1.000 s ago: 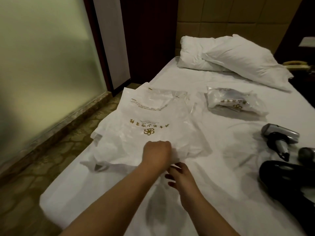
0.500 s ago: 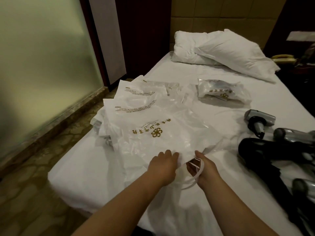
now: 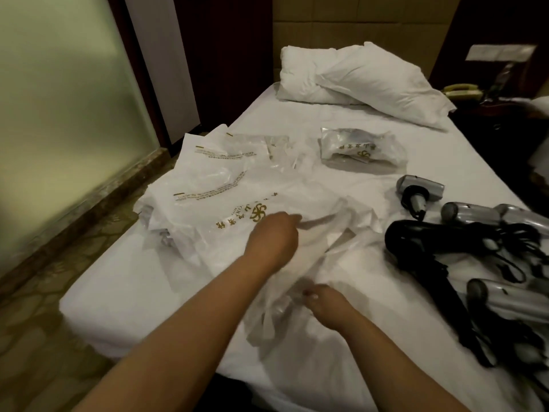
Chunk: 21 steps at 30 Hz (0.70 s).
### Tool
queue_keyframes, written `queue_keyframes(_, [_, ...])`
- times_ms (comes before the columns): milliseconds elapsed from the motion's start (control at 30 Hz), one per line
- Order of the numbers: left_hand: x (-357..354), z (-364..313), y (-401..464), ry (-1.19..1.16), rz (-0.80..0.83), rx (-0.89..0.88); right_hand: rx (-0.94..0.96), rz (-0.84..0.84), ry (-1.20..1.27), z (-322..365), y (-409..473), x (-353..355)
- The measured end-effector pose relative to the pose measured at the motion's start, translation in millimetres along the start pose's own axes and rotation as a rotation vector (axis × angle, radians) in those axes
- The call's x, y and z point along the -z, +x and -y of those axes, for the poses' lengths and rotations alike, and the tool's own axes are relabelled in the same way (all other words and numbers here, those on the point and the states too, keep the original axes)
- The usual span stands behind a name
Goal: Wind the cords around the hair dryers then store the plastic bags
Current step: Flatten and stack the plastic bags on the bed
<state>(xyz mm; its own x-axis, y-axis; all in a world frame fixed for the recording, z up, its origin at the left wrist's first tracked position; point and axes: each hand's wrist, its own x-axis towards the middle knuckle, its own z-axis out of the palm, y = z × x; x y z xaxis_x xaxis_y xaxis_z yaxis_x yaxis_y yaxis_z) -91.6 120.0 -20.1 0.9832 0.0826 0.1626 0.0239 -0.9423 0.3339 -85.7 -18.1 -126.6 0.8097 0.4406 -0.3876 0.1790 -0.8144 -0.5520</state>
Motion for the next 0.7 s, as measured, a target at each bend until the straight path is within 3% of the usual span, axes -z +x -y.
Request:
queue_keyframes(100, [17.8,5.3,4.1,-0.117,0.028,0.003,-0.106,-0.002,0.014,-19.5,-7.7,-9.9])
queue_keyframes(233, [2.0,2.5,-7.5,-0.175,0.256,0.032,-0.18,-0.482,0.279,-33.9,-22.7,4.1])
queue_keyframes(300, [-11.2,-3.4,-10.9,-0.197,0.32,0.02,-0.237,-0.728,0.238,-51.2,-30.9,18.6])
queue_keyframes(367, [-17.8,-6.1,-10.2,-0.217,0.35,0.01,-0.357,-0.867,0.073,-77.5,-37.9,33.7])
queue_keyframes(500, [-13.8,-5.0,-3.0,-0.266,0.352,0.018,-0.597,-0.696,-0.094,-133.9,-46.7,55.3])
queue_keyframes(600, [-1.9,-4.9,1.0,-0.36,0.333,0.042,-0.642,-0.508,-0.015,-157.4,-41.5,67.3])
queue_keyframes(700, [1.8,-2.8,4.4,-0.451,0.301,0.078,-0.754,-0.426,0.031,-166.1,-33.0,82.3])
